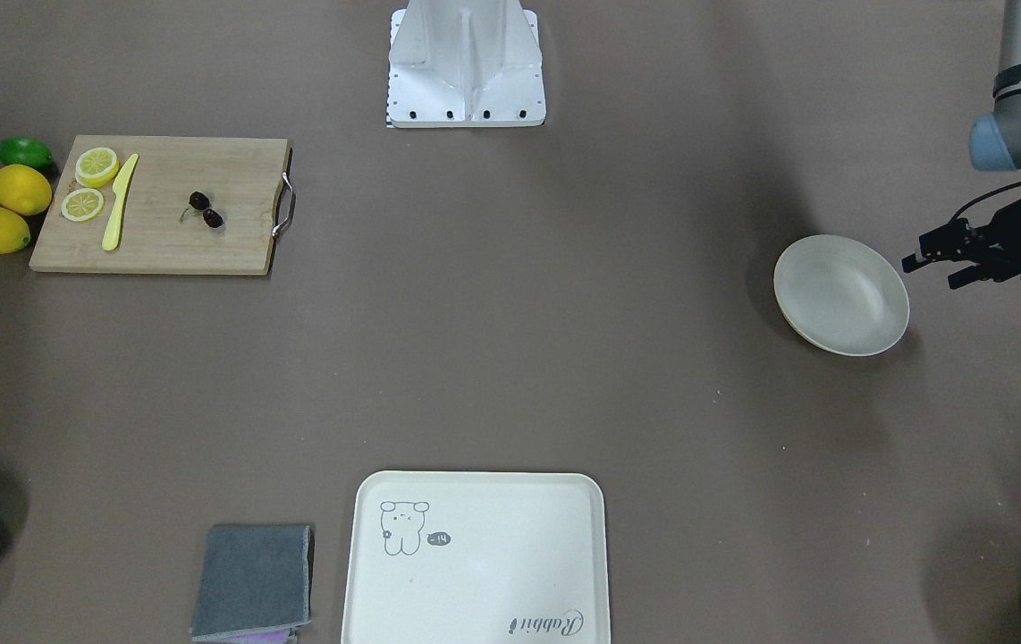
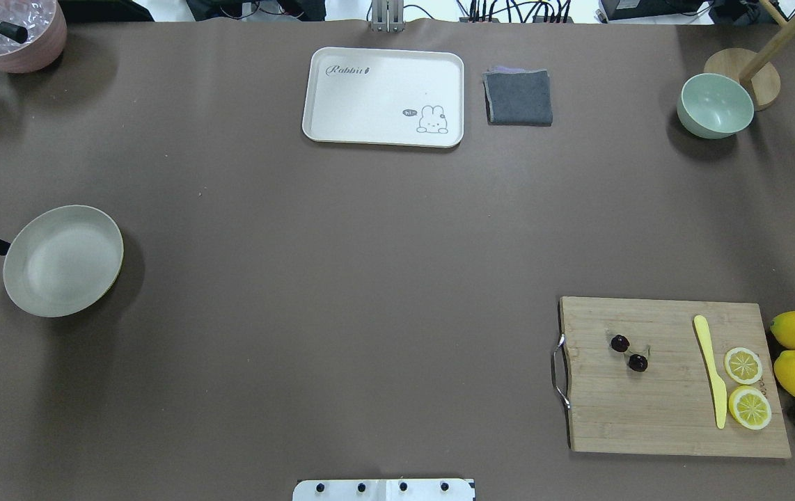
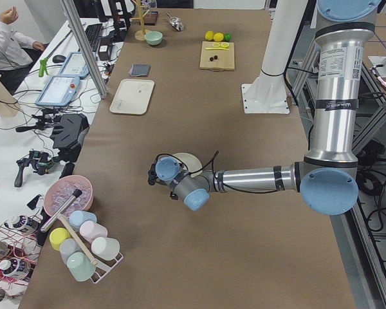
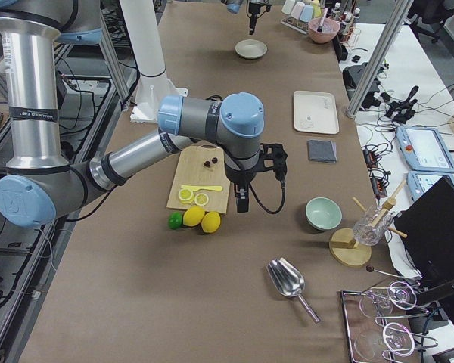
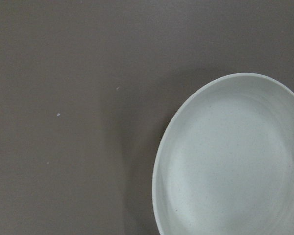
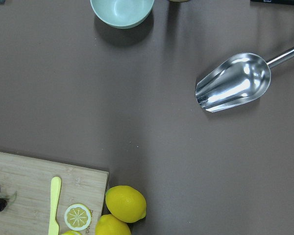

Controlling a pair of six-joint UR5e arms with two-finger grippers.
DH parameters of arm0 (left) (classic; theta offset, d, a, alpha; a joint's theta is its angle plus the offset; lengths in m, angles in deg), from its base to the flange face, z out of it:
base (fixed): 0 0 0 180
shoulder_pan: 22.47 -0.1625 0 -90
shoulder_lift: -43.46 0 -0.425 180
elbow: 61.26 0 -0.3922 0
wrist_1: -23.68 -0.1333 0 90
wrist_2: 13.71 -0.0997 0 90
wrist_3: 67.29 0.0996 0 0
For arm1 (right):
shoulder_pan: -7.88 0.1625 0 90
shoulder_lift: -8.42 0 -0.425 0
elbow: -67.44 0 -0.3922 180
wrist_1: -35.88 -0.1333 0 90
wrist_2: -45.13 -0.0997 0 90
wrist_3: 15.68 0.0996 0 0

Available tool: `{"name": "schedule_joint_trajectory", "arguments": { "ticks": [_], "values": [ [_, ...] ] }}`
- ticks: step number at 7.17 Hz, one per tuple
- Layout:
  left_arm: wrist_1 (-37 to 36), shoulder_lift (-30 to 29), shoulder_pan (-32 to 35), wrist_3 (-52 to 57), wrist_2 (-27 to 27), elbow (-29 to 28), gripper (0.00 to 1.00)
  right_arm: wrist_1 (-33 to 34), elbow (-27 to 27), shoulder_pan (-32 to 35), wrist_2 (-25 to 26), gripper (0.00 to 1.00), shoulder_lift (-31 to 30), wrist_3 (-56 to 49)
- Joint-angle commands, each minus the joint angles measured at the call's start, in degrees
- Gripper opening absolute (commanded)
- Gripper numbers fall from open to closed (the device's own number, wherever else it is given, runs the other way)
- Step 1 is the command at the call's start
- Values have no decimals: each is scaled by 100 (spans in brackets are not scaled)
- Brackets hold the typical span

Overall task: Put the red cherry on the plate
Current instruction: 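Reach the left gripper to the rim of the white plate and grip it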

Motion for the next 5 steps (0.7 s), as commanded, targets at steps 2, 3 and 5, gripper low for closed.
{"name": "schedule_joint_trajectory", "arguments": {
  "ticks": [2,3,5],
  "values": [
    [286,-71,-84,-150,-49,-189,93,0,-1,0,-9,100,17,1],
    [505,-80,-84,-150,-49,-373,91,0,8,0,-9,100,17,1],
    [734,-54,-128,-168,-320,-463,83,0,-18,-8,-18,100,105,19]
  ]
}}
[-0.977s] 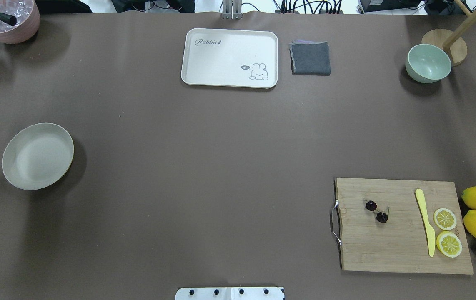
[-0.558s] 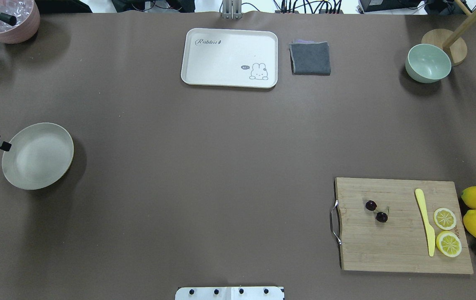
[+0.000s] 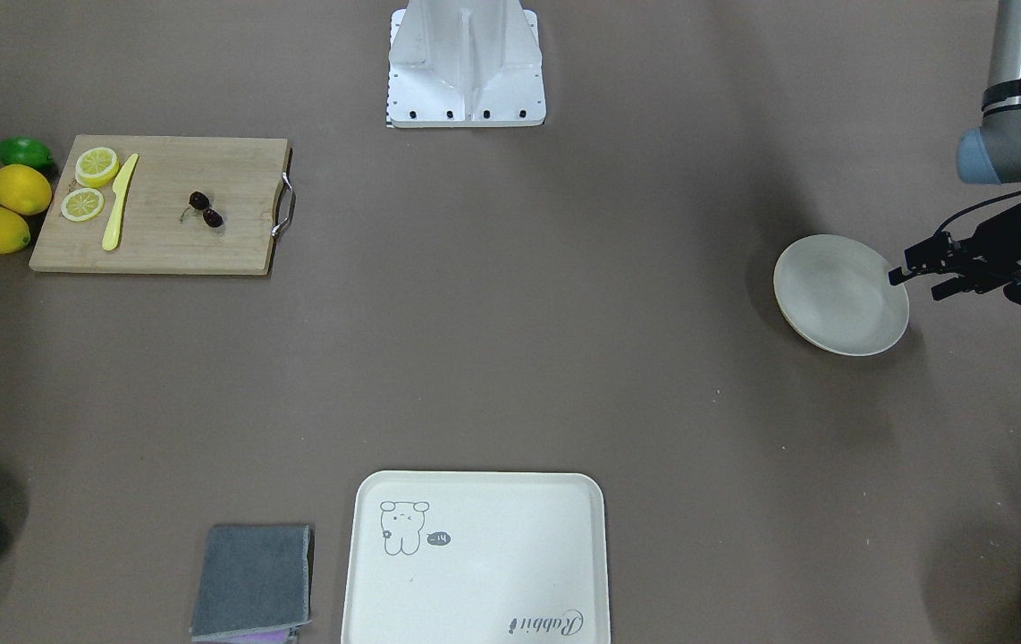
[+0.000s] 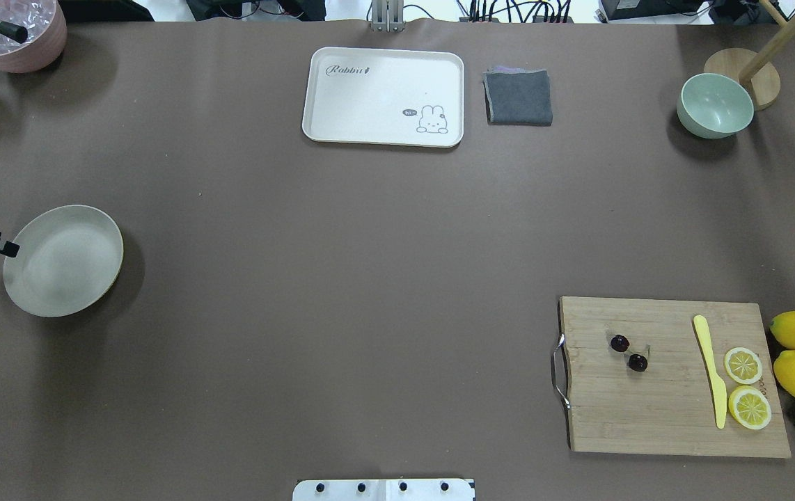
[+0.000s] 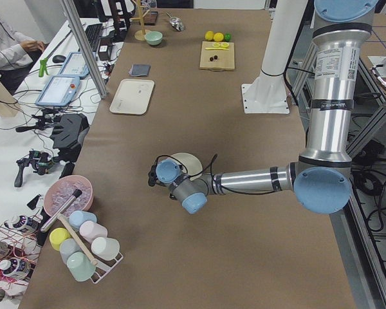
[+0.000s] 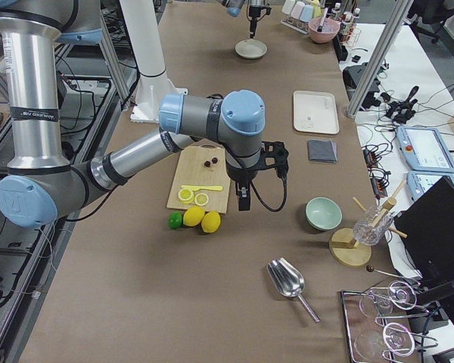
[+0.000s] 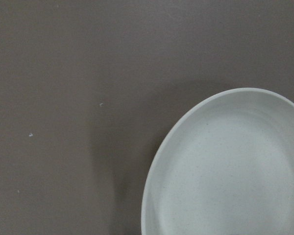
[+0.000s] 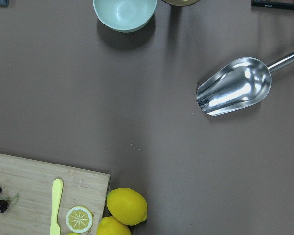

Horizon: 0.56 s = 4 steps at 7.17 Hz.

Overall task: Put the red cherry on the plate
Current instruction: 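Reach the left gripper to the rim of the white plate and grip it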

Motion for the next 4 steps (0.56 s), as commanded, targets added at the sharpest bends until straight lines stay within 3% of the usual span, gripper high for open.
{"name": "schedule_joint_trajectory", "arguments": {
  "ticks": [1,2,3,4],
  "values": [
    [143,24,-38,-10,-179,-68,72,0,-1,-7,-4,100,41,6],
    [143,24,-46,-1,-179,-68,45,0,-18,2,-4,100,50,6],
    [161,24,-46,-9,-188,-51,25,0,-19,-7,-4,100,50,6],
    [152,24,-64,-18,-318,-42,20,0,-1,-7,-12,100,58,6]
  ]
}}
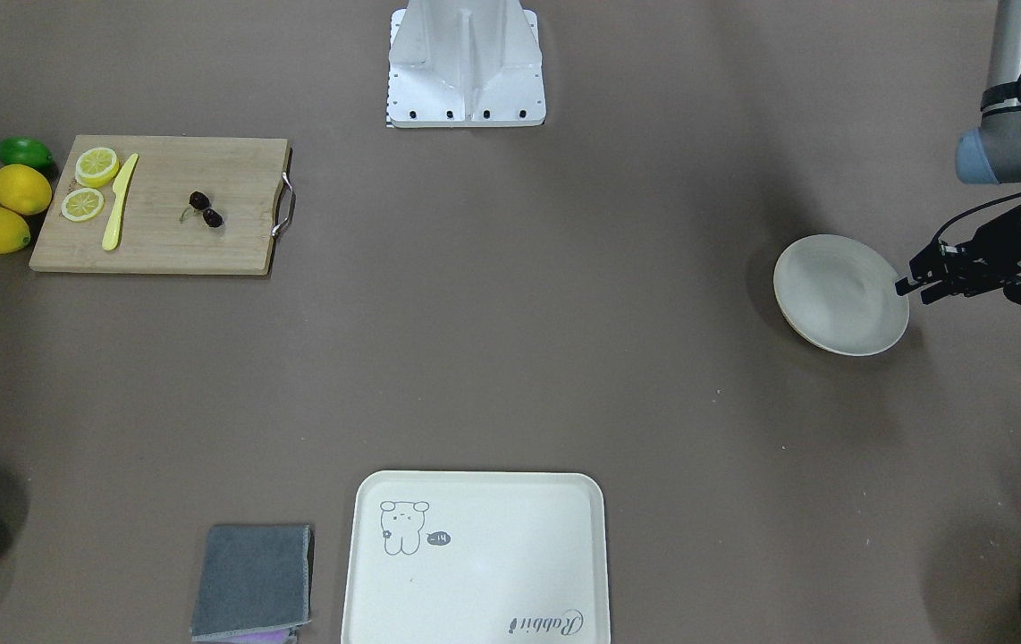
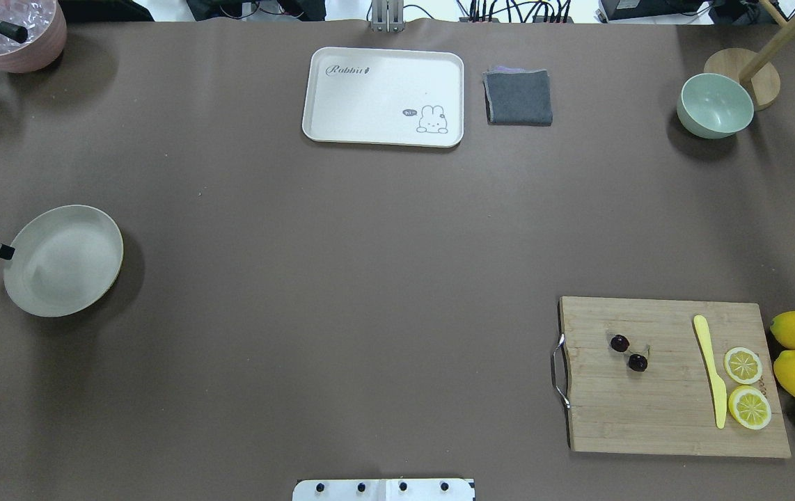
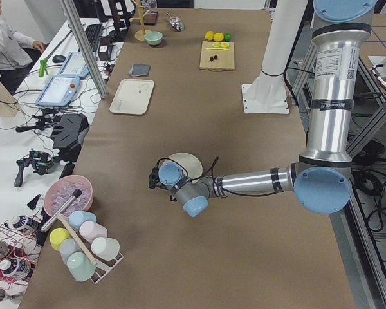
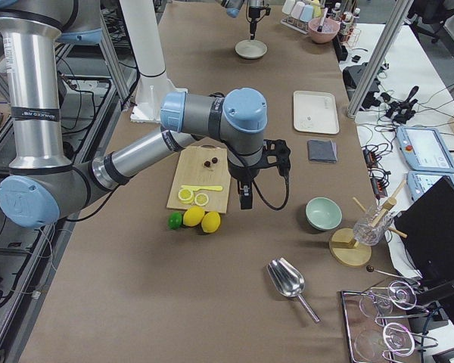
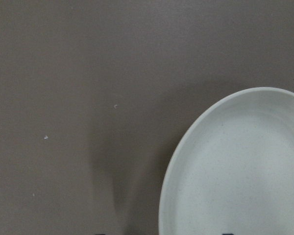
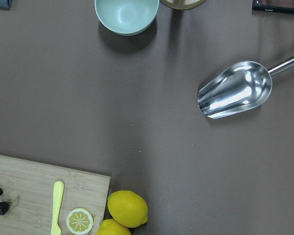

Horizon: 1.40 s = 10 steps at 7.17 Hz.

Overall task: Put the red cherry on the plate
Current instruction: 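Reach the left gripper to the rim of the white plate and grip it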

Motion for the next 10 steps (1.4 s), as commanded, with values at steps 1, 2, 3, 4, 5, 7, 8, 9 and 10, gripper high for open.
{"name": "schedule_joint_trajectory", "arguments": {
  "ticks": [1,2,3,4,5,7,8,9,10],
  "values": [
    [11,1,-128,-9,-263,29,20,0,29,-3,-7,100,0,0],
    [54,1,-216,-122,-386,38,18,9,38,-3,-15,100,0,9],
    [342,1,-426,-454,-622,20,10,9,47,-3,-16,100,0,9],
    [562,1,-602,-788,-703,29,0,9,38,-3,-16,100,9,9],
    [608,-34,-630,-1026,-695,64,0,9,47,-3,-7,100,0,9],
    [521,-104,-630,-1028,-259,56,0,18,64,6,-7,100,0,9],
    [503,-140,-543,-1046,188,99,0,26,73,6,-7,100,0,9],
    [364,-157,-325,-1046,436,169,0,18,65,6,-7,100,0,9],
    [-125,-166,-114,-994,700,448,0,26,64,6,-7,100,-9,9]
  ]
}}
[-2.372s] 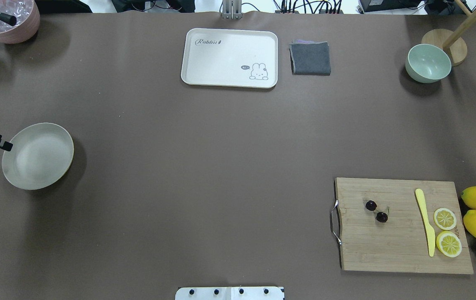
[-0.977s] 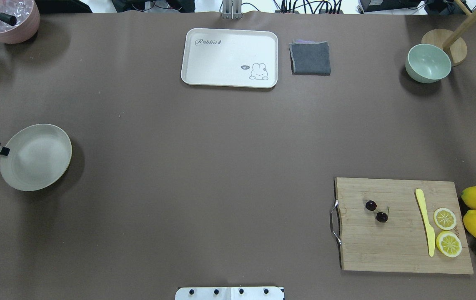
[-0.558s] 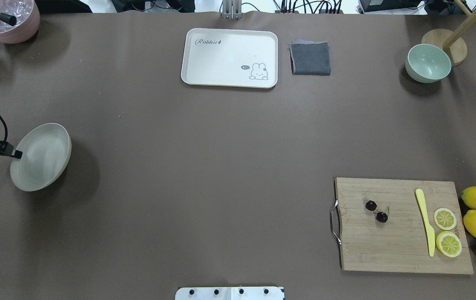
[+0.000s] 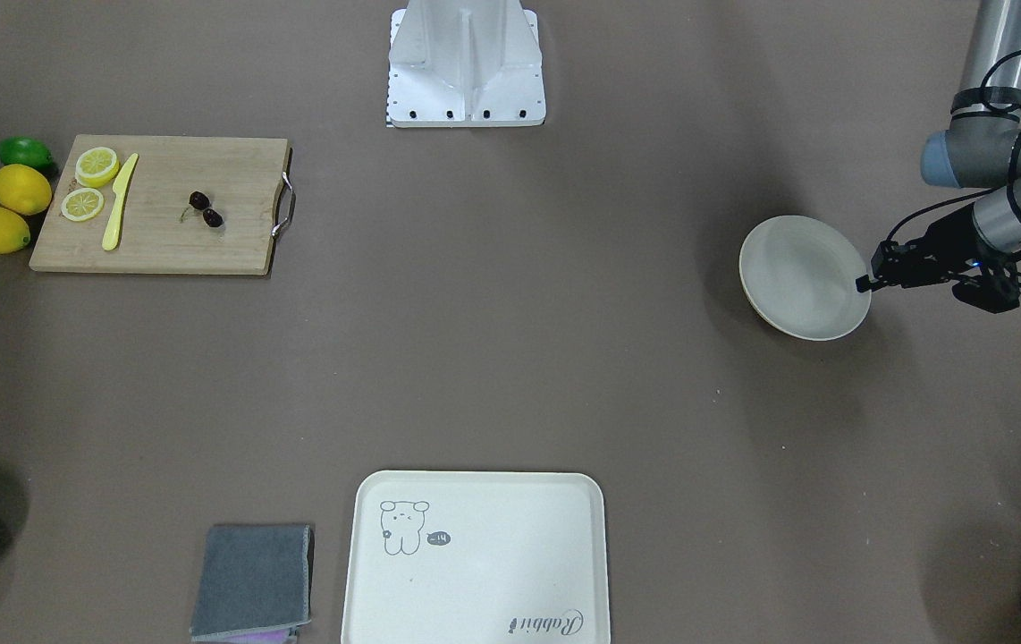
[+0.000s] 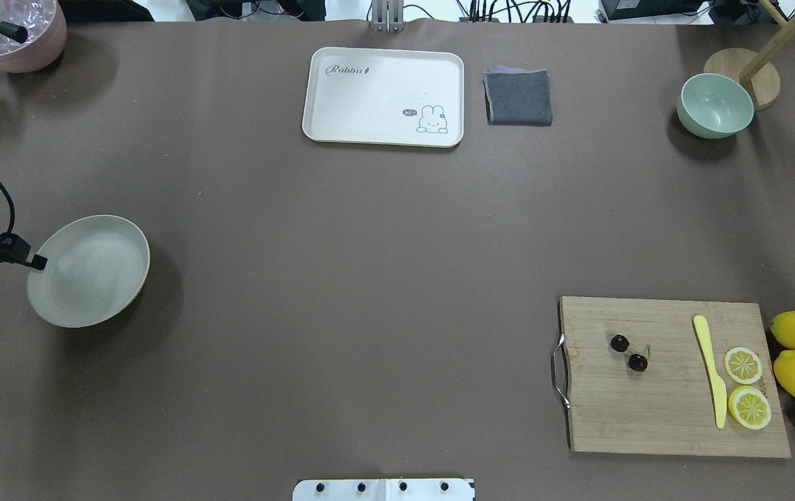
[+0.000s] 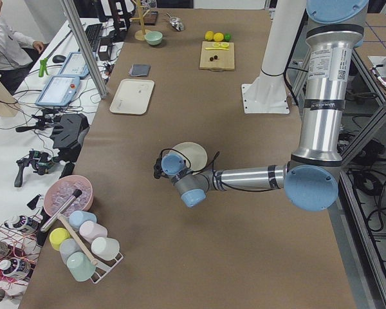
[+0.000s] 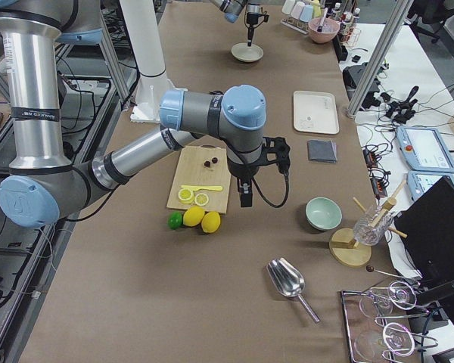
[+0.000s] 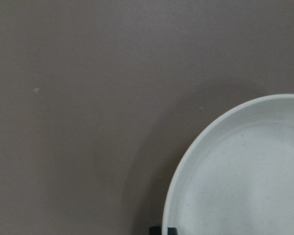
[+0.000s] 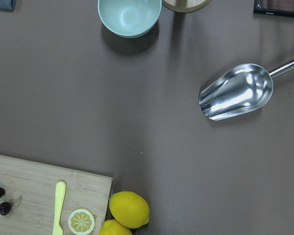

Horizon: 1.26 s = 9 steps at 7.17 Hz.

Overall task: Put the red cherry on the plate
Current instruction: 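Slide the white plate with the left gripper toward the table center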

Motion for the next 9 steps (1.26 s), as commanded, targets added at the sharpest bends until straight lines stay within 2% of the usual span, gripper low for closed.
{"name": "schedule_joint_trajectory", "arguments": {
  "ticks": [1,2,3,4,5,7,9],
  "values": [
    [-1165,-203,519,64,688,632,0,5,7,0,0,100,2,0],
    [-1921,-370,731,38,970,1097,0,-3,7,0,9,100,11,0],
    [-2773,-432,776,-14,1016,1762,0,5,-1,0,0,100,72,0],
    [-3651,-581,768,-50,964,2361,0,14,-2,0,0,100,81,0],
    [-4156,-609,724,-206,781,2915,0,5,-2,0,9,100,98,0],
    [-4205,-705,7,-1171,53,3481,0,-3,-28,0,0,100,134,0],
    [-4214,-1029,-941,-2181,-921,3606,0,-3,-27,-9,0,100,221,0]
  ]
}}
